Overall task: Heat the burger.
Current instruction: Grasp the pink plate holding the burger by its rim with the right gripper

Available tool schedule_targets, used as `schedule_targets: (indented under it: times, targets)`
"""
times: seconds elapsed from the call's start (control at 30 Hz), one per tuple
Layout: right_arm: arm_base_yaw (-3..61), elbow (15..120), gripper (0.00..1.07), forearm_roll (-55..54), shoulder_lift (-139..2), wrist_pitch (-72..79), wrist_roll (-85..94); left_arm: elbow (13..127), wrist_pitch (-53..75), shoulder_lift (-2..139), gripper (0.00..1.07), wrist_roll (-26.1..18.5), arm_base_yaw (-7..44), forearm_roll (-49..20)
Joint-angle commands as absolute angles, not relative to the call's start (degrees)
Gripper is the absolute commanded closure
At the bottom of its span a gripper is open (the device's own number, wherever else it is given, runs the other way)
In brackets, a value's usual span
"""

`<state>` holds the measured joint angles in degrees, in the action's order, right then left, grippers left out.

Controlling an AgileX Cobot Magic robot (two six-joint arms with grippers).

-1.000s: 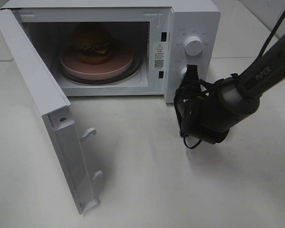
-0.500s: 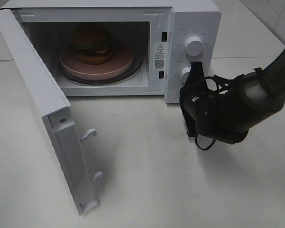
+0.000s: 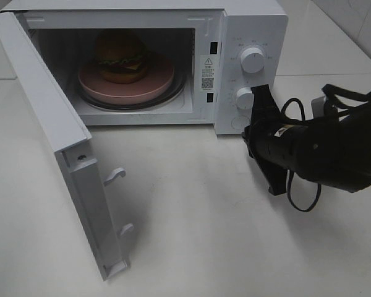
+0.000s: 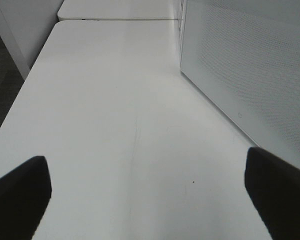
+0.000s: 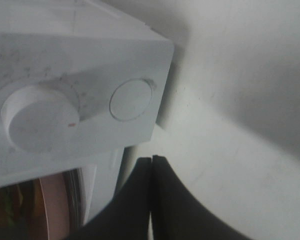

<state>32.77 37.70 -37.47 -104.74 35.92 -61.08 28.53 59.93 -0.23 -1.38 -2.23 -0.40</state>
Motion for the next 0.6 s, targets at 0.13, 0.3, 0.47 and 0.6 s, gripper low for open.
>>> schedule_targets:
  times: [0.13,0.3,0.47,0.6]
  targets:
    - [32.8,37.4,1.05,-31.0,-98.1,23.5,-51.2,28.6,59.5,-1.4,0.03,-1.0,-2.3,-0.4]
    - [32.8,37.4,1.05,-28.8,-92.9,12.3,-39.8,28.6,59.5,-1.4,0.03,-1.0,-2.3,-0.4]
    - [31.5,37.6,1.04,-28.7,-89.4,3.0,-30.4,28.6,59.5,-1.4,0.03,-1.0,-2.3,-0.4]
    - [30.0,39.1,1.04,-27.4,-88.1,-4.6,-24.1,28.6,59.5,-1.4,0.03,-1.0,-2.3,-0.4]
